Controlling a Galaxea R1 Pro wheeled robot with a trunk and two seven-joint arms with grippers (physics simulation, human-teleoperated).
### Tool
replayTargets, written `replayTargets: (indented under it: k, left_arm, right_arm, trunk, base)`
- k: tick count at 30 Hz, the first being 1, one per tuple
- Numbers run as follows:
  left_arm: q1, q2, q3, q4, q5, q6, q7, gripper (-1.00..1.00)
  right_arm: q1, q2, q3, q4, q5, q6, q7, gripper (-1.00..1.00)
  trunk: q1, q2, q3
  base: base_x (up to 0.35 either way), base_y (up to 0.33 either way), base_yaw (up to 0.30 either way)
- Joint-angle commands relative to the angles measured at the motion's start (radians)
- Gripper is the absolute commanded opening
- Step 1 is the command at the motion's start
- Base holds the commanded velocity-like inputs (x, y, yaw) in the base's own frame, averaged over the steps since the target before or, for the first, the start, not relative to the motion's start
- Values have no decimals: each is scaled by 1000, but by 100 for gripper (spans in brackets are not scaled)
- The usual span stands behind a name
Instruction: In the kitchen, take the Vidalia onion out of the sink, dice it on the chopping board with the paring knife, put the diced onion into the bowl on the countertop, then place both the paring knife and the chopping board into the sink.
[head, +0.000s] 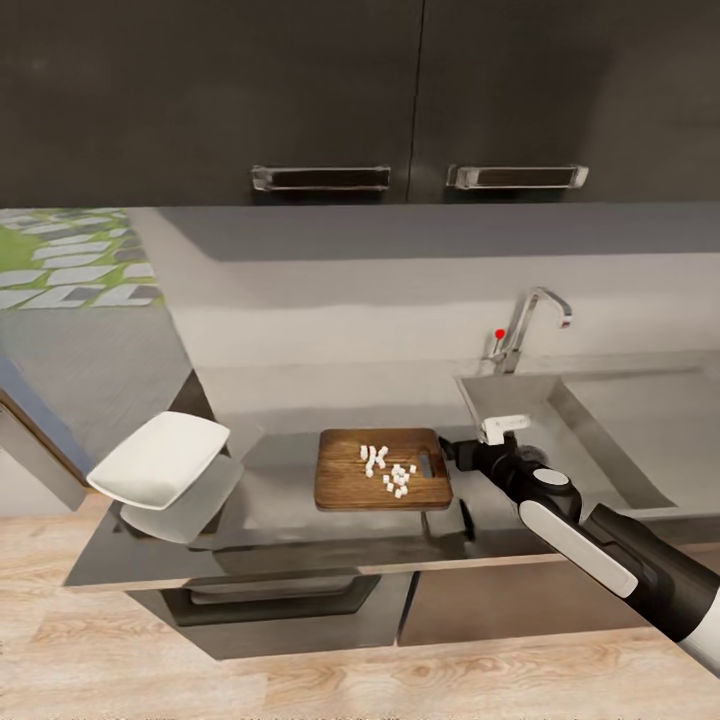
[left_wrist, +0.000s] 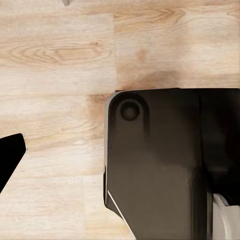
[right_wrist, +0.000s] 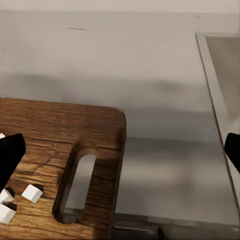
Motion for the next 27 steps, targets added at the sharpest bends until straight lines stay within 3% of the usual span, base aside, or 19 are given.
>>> replayTargets:
  k: [1,19,27]
  left_arm:
    - [0,1,-9,-2,2,-1,10,100]
    - [0,0,-9,-1,2,-1,10,100]
    - [0,0,-9,-1,2,-1,10,100]
  right_arm:
    - [-2,0,3,-2,-6,2,-8,100]
    - [-2,-1,2,-2,-4,1,-12,100]
    - [-2,0,2,-1,-3,1,-56,100]
  trunk:
    - [1,-2,-3]
    - [1,-2,-30]
    - [1,-2,-42]
  base:
    - [4,142,0]
    - [0,9,0]
    - [0,0,0]
